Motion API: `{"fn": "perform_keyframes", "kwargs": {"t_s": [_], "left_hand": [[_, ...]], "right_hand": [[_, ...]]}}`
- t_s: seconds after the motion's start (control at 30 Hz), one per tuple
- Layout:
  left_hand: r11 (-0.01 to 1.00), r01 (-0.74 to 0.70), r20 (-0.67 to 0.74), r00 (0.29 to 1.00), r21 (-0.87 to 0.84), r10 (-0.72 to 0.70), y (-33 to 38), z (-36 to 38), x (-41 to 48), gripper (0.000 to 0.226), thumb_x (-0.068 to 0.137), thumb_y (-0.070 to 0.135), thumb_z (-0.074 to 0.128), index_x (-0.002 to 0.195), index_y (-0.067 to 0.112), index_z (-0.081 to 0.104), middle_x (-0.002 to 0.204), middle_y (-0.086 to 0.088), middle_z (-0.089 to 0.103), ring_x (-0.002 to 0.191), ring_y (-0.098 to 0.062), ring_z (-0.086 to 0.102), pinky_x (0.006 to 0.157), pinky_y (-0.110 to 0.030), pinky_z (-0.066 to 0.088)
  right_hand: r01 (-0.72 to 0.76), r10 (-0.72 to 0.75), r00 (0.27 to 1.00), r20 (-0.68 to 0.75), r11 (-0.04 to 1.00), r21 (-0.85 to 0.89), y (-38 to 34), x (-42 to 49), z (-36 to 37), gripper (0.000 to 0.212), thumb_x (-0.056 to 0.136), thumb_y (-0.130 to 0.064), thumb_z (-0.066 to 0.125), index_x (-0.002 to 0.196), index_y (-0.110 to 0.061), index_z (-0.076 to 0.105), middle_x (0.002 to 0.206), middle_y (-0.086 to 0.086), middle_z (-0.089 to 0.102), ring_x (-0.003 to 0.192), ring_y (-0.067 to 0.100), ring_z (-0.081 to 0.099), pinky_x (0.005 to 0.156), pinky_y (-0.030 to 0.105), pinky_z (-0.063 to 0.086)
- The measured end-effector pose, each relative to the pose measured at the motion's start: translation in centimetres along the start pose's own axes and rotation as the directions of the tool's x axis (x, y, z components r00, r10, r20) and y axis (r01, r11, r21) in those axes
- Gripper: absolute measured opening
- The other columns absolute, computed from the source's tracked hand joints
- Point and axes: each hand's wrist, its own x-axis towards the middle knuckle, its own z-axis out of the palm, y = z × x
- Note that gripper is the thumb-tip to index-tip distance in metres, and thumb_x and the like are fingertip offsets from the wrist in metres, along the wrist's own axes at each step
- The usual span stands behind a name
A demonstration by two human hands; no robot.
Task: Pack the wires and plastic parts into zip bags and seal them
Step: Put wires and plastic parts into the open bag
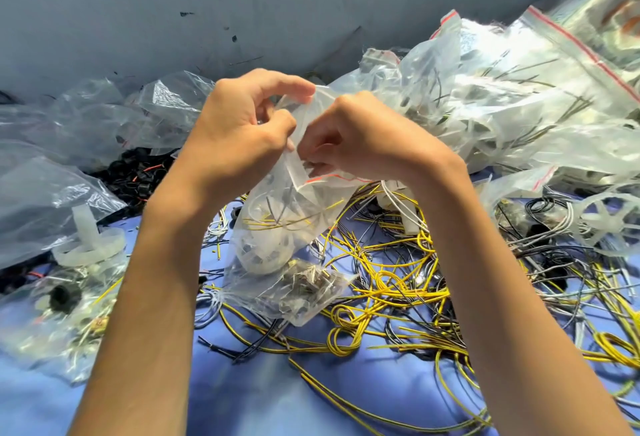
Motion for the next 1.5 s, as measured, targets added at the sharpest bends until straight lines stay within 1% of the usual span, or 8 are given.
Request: {"fn": "perform_keyframes", "kwargs": {"t_s": [0.13, 0.27, 0.5, 0.63, 0.83, 1.1, 1.3, 1.5], "left_hand": [[1.000, 0.010, -0.031, 0.999, 0.000, -0.010, -0.1, 0.0, 0.1, 0.040, 0.081, -0.008, 0.046, 0.105, 0.015, 0.068, 0.065, 0.007, 0.056, 0.051, -0.001, 0.045, 0.052, -0.006, 0.033], [1.000, 0.008, -0.021, 1.000, -0.006, -0.009, -0.2, 0.2, 0.1, 0.040, 0.081, -0.010, 0.046, 0.106, 0.013, 0.067, 0.066, 0.010, 0.055, 0.042, 0.003, 0.045, 0.047, -0.002, 0.030], [0.985, 0.078, -0.097, 0.993, 0.157, -0.063, -1.2, 0.1, 0.6, 0.034, 0.085, 0.005, 0.051, 0.114, 0.019, 0.064, 0.078, 0.016, 0.051, 0.055, 0.001, 0.045, 0.061, -0.004, 0.033], [0.947, 0.011, -0.089, 0.996, 0.322, 0.019, -0.5, -0.1, 0.5, 0.034, 0.086, 0.010, 0.056, 0.117, 0.021, 0.062, 0.115, -0.001, 0.051, 0.092, -0.013, 0.054, 0.089, -0.018, 0.039], [0.935, -0.352, 0.353, 0.880, 0.035, 0.318, 4.3, 0.0, -1.9, 0.022, 0.075, 0.015, 0.055, 0.088, 0.022, 0.072, 0.083, 0.009, 0.066, 0.075, -0.004, 0.058, 0.065, -0.013, 0.045], [0.766, -0.303, 0.746, 0.584, 0.567, -0.321, 0.6, 6.1, -2.6, 0.019, 0.084, 0.015, 0.050, 0.091, 0.013, 0.067, 0.087, -0.005, 0.070, 0.083, -0.024, 0.066, 0.074, -0.037, 0.057], [0.805, -0.217, 0.769, 0.503, 0.553, -0.393, -2.4, 8.1, -2.5, 0.030, 0.090, 0.033, 0.051, 0.116, 0.045, 0.059, 0.123, 0.008, 0.058, 0.107, -0.016, 0.056, 0.091, -0.029, 0.047], [0.844, -0.177, 0.760, 0.554, 0.507, -0.340, -3.3, 9.0, -2.2, 0.026, 0.092, 0.023, 0.051, 0.110, 0.017, 0.068, 0.112, -0.005, 0.067, 0.101, -0.023, 0.061, 0.088, -0.032, 0.052]], "right_hand": [[0.103, -0.102, 0.994, 0.027, 0.993, -0.050, -0.2, 0.6, 1.4, 0.025, 0.078, -0.001, 0.057, 0.064, -0.021, 0.059, 0.049, -0.008, 0.047, 0.065, -0.005, 0.039, 0.053, 0.016, 0.034], [0.099, -0.030, 0.957, 0.289, 0.969, -0.227, -0.4, 0.2, 1.6, 0.022, 0.088, -0.009, 0.050, 0.068, -0.011, 0.057, 0.066, 0.013, 0.055, 0.068, 0.033, 0.038, 0.062, 0.035, 0.034], [0.031, -0.025, 0.998, -0.056, 0.993, 0.111, 0.3, -1.9, -3.6, 0.021, 0.090, -0.018, 0.059, 0.103, -0.026, 0.074, 0.098, -0.005, 0.075, 0.091, 0.003, 0.068, 0.088, 0.030, 0.052], [-0.038, 0.045, 0.998, -0.053, 0.992, 0.122, 1.4, -2.9, -5.2, 0.017, 0.091, -0.020, 0.059, 0.098, -0.021, 0.074, 0.086, -0.004, 0.075, 0.079, 0.001, 0.069, 0.070, 0.017, 0.052], [-0.272, 0.220, 0.915, 0.337, 0.955, 0.116, 2.0, -3.6, -5.0, 0.022, 0.087, -0.021, 0.061, 0.068, -0.026, 0.071, 0.062, -0.016, 0.070, 0.055, -0.006, 0.064, 0.054, 0.011, 0.053], [-0.283, 0.254, 0.919, 0.302, 0.958, 0.055, 2.3, -3.3, -4.7, 0.022, 0.093, -0.030, 0.058, 0.112, -0.031, 0.068, 0.076, -0.014, 0.071, 0.071, -0.005, 0.067, 0.071, 0.018, 0.055], [-0.261, 0.247, 0.922, 0.297, 0.965, 0.006, 2.6, -3.2, -4.9, 0.023, 0.093, -0.035, 0.056, 0.112, -0.031, 0.067, 0.063, -0.034, 0.062, 0.055, -0.016, 0.058, 0.062, 0.012, 0.047], [-0.255, 0.247, 0.927, 0.283, 0.967, -0.007, 2.5, -3.0, -4.5, 0.024, 0.089, -0.040, 0.057, 0.110, -0.035, 0.068, 0.076, -0.036, 0.062, 0.059, -0.016, 0.060, 0.069, 0.017, 0.047]]}}
